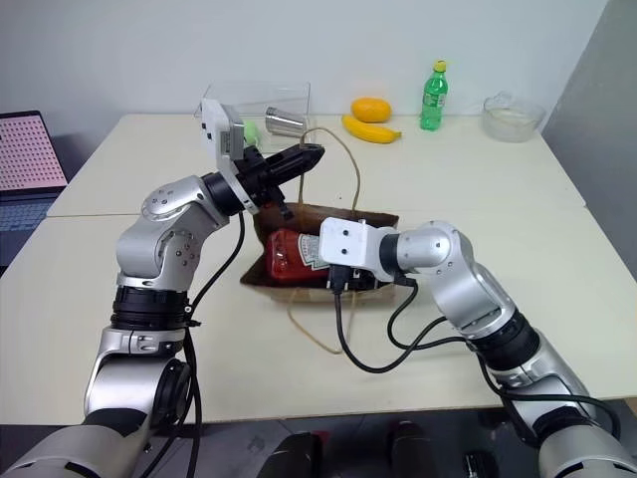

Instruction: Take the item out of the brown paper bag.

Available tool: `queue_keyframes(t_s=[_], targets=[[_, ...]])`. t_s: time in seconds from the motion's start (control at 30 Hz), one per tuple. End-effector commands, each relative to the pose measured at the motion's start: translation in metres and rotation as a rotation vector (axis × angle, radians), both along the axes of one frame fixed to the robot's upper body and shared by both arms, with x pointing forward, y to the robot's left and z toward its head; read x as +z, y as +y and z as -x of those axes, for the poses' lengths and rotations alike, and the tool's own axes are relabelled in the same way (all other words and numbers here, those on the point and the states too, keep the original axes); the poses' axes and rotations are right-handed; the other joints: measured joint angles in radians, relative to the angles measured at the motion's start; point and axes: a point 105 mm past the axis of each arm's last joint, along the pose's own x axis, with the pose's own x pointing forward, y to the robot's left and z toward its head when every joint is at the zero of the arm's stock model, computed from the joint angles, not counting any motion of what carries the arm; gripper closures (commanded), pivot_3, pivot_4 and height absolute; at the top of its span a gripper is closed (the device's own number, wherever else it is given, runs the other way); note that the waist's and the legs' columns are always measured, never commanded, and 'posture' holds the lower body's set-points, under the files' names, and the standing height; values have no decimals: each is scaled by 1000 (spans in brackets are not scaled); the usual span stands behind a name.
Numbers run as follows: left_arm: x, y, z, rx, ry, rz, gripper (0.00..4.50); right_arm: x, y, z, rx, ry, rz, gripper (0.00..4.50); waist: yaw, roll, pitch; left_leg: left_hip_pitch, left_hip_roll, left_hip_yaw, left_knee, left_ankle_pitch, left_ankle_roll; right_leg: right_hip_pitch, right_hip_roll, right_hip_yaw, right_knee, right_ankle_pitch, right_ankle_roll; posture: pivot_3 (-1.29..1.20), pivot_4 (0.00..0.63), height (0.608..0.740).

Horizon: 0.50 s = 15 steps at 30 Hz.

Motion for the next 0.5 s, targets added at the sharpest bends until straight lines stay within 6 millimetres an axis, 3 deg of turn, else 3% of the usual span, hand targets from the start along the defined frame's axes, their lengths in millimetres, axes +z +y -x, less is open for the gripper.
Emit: queue_keyframes(t_s=[0.03,0.13,0.3,0.43,0.5], targets=[[21,0,2,10,-80,22,4500,32,1,21,108,-23,-117,1476,0,0,0,0,0,0,0,0,0,0,0,0,0,0,0,0,150,740],[19,-2,1,8,-79,21,4500,48,0,32,143,12,-204,1477,0,0,0,0,0,0,0,0,0,0,0,0,0,0,0,0,150,740],[17,-3,1,7,-65,30,4500,93,-9,43,149,118,-488,1479,2,0,0,0,0,0,0,0,0,0,0,0,0,0,0,0,150,740],[16,-1,0,13,-57,36,4500,130,-30,42,113,135,-690,1479,3,0,0,0,0,0,0,0,0,0,0,0,0,0,0,0,150,740],[16,-1,0,14,-55,34,4500,144,-50,38,49,101,-756,1479,3,0,0,0,0,0,0,0,0,0,0,0,0,0,0,0,150,740]])
